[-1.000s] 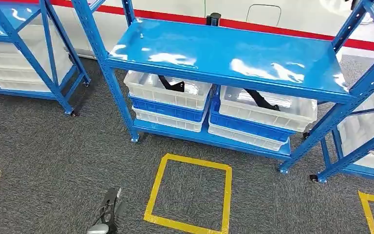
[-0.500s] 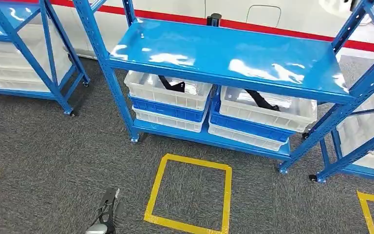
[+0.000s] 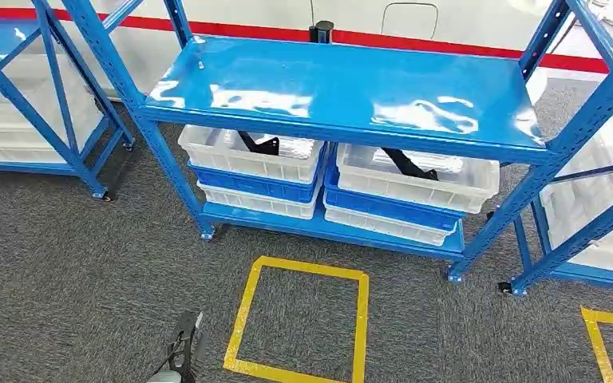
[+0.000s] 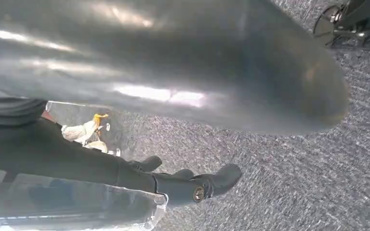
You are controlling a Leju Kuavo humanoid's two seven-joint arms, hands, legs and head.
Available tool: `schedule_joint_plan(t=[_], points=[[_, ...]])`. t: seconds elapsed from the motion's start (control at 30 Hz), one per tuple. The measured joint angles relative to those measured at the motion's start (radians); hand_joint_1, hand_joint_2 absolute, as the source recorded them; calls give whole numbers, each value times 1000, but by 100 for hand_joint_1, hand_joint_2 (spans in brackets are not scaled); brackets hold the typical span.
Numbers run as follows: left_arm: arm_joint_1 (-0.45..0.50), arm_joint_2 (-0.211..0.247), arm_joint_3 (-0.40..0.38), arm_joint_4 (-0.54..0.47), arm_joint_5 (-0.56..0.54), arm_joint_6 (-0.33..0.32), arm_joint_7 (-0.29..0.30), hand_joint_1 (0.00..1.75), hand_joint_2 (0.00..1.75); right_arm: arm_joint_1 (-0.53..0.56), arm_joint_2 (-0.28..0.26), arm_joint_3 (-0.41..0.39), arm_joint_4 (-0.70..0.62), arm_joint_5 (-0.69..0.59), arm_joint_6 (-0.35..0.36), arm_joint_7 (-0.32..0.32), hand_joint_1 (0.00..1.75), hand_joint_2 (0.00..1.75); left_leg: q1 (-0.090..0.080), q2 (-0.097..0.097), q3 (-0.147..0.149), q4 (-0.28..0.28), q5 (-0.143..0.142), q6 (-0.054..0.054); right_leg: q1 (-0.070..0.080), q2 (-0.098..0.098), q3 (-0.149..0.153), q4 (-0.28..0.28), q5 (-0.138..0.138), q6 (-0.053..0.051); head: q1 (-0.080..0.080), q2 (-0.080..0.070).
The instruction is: Take the parts from the cabinet and place them on the table.
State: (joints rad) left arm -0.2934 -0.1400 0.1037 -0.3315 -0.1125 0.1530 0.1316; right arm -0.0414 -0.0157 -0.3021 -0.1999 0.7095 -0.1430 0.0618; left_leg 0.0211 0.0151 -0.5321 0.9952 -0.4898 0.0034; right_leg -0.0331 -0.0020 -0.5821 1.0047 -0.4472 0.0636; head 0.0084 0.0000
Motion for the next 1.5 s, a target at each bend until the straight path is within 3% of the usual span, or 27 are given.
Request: schedule_joint_plan(t=[0.03, 0.07, 0.1, 0.13, 0.17, 0.27, 0.3, 0.33, 0.4, 0.47, 0.53, 0.6, 0.63, 0.7, 0.77, 0.83, 0.93, 0.97, 1.0, 1.03, 1.13, 1.17, 1.27, 1.33, 1.37, 1.43, 1.5], points=[[0, 0, -4, 0, 0, 0, 0, 0, 0, 1, -2, 0, 0, 0, 0, 0, 0, 0, 10, -2, 4, 4, -10, -12, -4, 4, 3, 6, -6, -26, -4, 0], [0, 1, -4, 0, 0, 0, -1, 0, 0, 2, -2, 0, 0, 0, 0, 0, 0, 0, 7, -8, -107, 213, -112, -12, 5, 5, 11, 6, -17, -44, -14, 0], [4, 2, -14, 3, 3, -3, 0, 0, 0, 3, -2, 0, 0, -1, 0, 0, 0, 0, 3, -8, -185, 298, -87, 6, 21, 11, 23, 6, -27, -58, -14, 0], [4, 3, -18, 5, 8, -3, 0, 0, 0, 3, -2, 0, 0, -1, 0, 0, 0, 0, -3, -10, -151, 212, -26, 18, 25, 14, 31, 6, -30, -61, -14, 0], [-1, 11, -26, 5, 10, -5, 1, 0, 0, 1, 2, 0, 1, -1, -1, -3, 0, 0, -21, -18, -72, 28, 34, 53, 38, 22, 35, 7, -42, -53, -8, 0], [-1, 13, -33, 5, 13, -6, 4, 0, 0, 3, 3, 0, 1, 0, -1, -4, 0, 0, -31, -19, -69, 23, 31, 53, 24, 21, 38, -2, -45, -35, -13, 0], [-1, 13, -35, 5, 14, -6, 4, 0, 0, 3, 3, 0, 1, 0, -1, -4, 0, 0, -17, -18, -47, 2, 41, 53, 24, 17, 32, 7, -49, -31, -12, 0], [-2, 12, -37, 5, 14, -5, 4, 0, 0, 2, 4, 0, 1, 0, -1, -4, 0, 0, -19, -17, -37, -6, 41, 54, 25, 13, 24, 32, -60, -30, -9, 0], [-3, 12, -39, 6, 15, -6, 4, 0, 0, 2, 0, 0, 1, 0, -1, -4, 0, 0, -19, -13, -30, -6, 37, 59, 22, 13, -59, 185, -118, -33, -7, 0], [-2, 11, -42, 7, 17, -8, 4, 0, 0, 2, -2, 0, 1, -1, -1, -4, 0, 0, -18, -13, -26, -6, 29, 59, 19, 13, -147, 323, -148, -23, -6, 0], [0, 11, -43, 8, 18, -8, 4, 0, 0, 7, -3, 0, 1, -1, -1, -4, 0, 0, -15, -16, -13, -6, 19, 53, 12, 11, -139, 268, -99, 1, -6, 0], [-1, 10, -44, 8, 18, -8, 4, 0, 0, 7, -5, 0, 1, 0, -1, -4, 0, 0, -11, -16, 6, -5, 6, 44, 6, 4, -54, 74, -8, 27, -6, 0], [-1, 11, -44, 8, 18, -7, 4, 0, 0, 7, -3, 0, 2, -1, -1, -4, 0, 0, -15, -16, 10, -5, -2, 35, 2, -7, -23, -1, 17, 27, 0, 0], [-2, 11, -44, 8, 18, -8, 4, 0, 0, 4, -4, 0, 2, -1, -1, -4, 0, 0, -22, -16, 13, -2, -14, 25, 10, 1, -12, -1, 13, -6, -7, 0], [-2, 11, -45, 8, 18, -8, 4, 0, 0, 4, -4, 0, 2, -1, -1, -4, 0, 0, -16, -14, 19, -6, -16, 17, 17, 2, -13, 1, 7, -24, -8, 0], [-3, 11, -45, 8, 18, -7, 4, 0, 0, 5, -3, 0, 2, -1, -1, -4, 0, 0, -10, -15, 9, 19, -35, 4, 7, 4, -3, -4, 5, -38, -11, 0], [-3, 11, -46, 8, 19, -7, 4, 0, 0, 4, -5, 0, 2, -1, -1, -4, 0, 0, -9, -15, -117, 248, -135, -6, 8, 4, 7, -4, -8, -58, -16, 0], [-1, 11, -46, 9, 19, -8, 4, 0, 0, 3, -5, 0, 2, -1, -1, -4, 0, 0, -9, -15, -161, 312, -148, -7, 11, 4, 9, -3, -11, -61, -16, 0], [0, 11, -46, 10, 19, -8, 4, 0, 0, 3, -5, 0, 2, -2, -1, -4, 0, 0, -9, -15, -182, 328, -133, -5, 12, 5, 13, -3, -13, -64, -16, 0], [0, 11, -46, 10, 19, -8, 4, 0, 0, 3, -5, 0, 2, -2, -1, -4, 0, 0, -9, -15, -179, 296, -96, -2, 12, 8, 19, -3, -17, -62, -16, 0], [-1, 13, -49, 10, 19, -7, 4, 0, 0, 5, -4, 0, 2, -3, -1, -4, 0, 0, -11, -17, -74, 46, 54, 17, 13, 14, 41, -4, -31, -54, -18, 0], [-2, 15, -51, 11, 19, -7, 4, 0, 0, 4, -4, 0, 2, -3, -1, -4, 0, 0, -17, -17, -59, 22, 32, 18, 24, 15, 41, -1, -36, -46, -16, 0], [-3, 14, -58, 11, 20, -7, 4, 0, 0, 4, -4, 0, 2, -6, -1, -4, 0, 0, -26, -18, -55, 20, 26, 28, 17, 15, 43, -9, -41, -30, -16, 0], [-4, 13, -62, 11, 24, -6, 4, 0, 0, 3, -7, 0, 2, -6, -1, -4, 0, 0, -15, -16, -34, -1, 35, 41, 21, 9, 40, 6, -49, -20, -16, 0], [-4, 13, -62, 11, 27, -5, 4, 0, 0, 4, -4, 0, 2, -6, -1, -4, 0, 0, -14, -15, -27, -5, 33, 49, 21, 9, 19, 47, -67, -21, -14, 0], [-5, 12, -64, 11, 29, -5, 4, 0, 0, 4, -5, 0, 2, -6, -2, -4, 0, 0, -15, -13, -24, -5, 27, 55, 20, 9, -75, 214, -125, -25, -11, 0], [-3, 12, -66, 13, 30, -6, 4, 0, 0, 8, -6, 0, 2, -6, -2, -4, 0, 0, -16, -14, -18, -5, 20, 55, 20, 9, -155, 331, -145, -15, -10, 0]])
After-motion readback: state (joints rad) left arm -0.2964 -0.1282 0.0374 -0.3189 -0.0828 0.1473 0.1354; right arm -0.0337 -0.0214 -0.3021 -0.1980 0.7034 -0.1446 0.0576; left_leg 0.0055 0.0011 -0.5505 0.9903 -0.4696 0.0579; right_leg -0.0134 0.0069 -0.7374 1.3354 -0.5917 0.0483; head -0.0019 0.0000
